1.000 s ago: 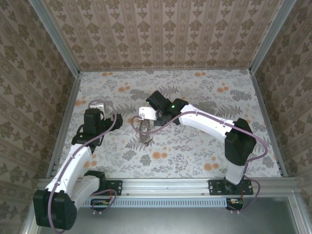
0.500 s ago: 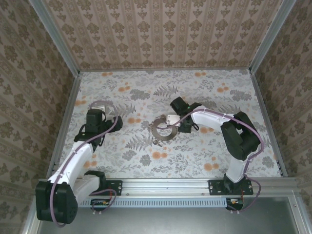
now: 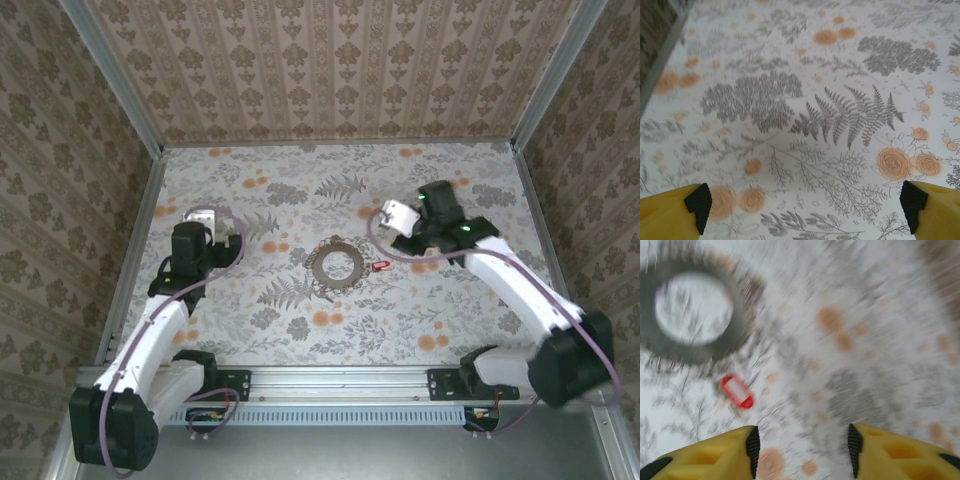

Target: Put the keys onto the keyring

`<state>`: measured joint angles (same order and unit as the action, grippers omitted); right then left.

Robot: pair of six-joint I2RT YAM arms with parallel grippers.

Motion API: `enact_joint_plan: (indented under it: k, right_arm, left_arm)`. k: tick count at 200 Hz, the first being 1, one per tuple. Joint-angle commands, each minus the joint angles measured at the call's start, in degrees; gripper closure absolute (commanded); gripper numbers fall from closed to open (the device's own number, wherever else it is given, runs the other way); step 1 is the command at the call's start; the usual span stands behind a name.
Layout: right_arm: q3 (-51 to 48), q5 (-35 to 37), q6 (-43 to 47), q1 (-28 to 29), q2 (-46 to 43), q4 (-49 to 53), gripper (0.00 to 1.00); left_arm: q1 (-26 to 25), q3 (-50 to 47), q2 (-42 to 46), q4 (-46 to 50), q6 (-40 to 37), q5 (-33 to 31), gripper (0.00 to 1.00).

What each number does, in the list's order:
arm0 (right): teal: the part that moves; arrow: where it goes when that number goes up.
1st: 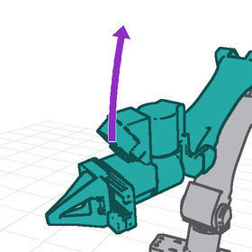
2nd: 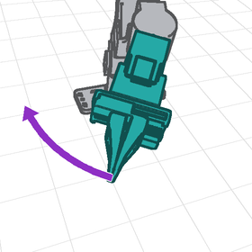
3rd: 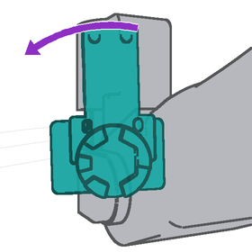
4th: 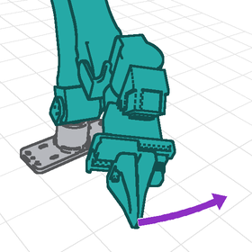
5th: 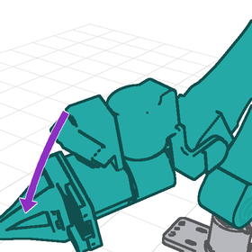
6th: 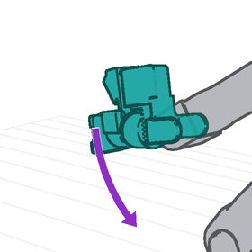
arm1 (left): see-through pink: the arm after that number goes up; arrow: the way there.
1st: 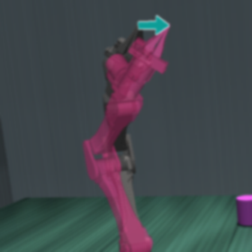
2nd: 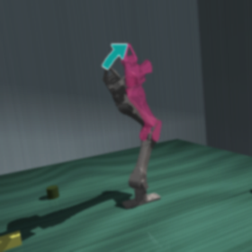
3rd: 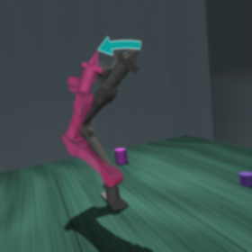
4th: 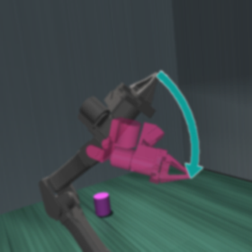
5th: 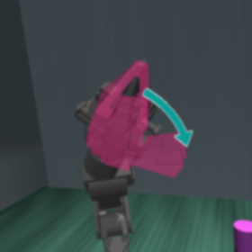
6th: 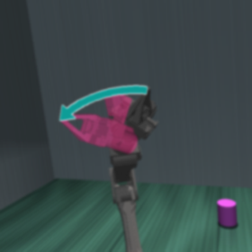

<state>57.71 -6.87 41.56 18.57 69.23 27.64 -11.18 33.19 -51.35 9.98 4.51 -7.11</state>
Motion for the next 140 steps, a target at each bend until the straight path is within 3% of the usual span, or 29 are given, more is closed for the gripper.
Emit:
enact_joint_plan:
  k: [1, 34, 51, 69, 93, 108, 140]
  right_arm:
    - [-4.4, -8.8, -11.2, -3.6, -9.4, -12.4, 0.02]
    - [-20.8, 0.3, -28.3, -7.2, -20.6, -40.3, 0.0]
    - [-29.8, 4.6, -34.1, -10.6, -21.8, -48.2, 0.0]
    - [-40.0, 4.4, -38.6, -15.9, -21.1, -58.1, 0.0]
    - [-48.2, 3.0, -41.5, -19.6, -14.9, -69.3, 0.0]
    - [-48.9, 0.9, -40.8, -19.8, -9.1, -73.8, 0.0]
    - [-45.2, -0.4, -42.1, -20.0, 6.2, -86.4, 0.0]
  left_arm:
    - [-0.7, 1.2, 3.0, -3.9, -10.3, 1.8, 0.0]
    - [-0.6, -4.3, 4.4, -14.1, -14.1, 5.2, 0.0]
    - [-0.5, -7.7, 2.1, -18.8, -13.6, 4.5, 0.0]
    - [-0.5, -12.3, -2.4, -26.4, -12.8, 2.0, 0.0]
    - [-0.5, -14.1, -10.0, -33.6, -11.9, -0.7, 0.0]
    - [-0.5, -14.7, -15.7, -40.4, -12.2, -0.8, 0.0]
    - [-0.2, -10.5, -24.5, -45.7, -14.3, 0.6, 0.0]
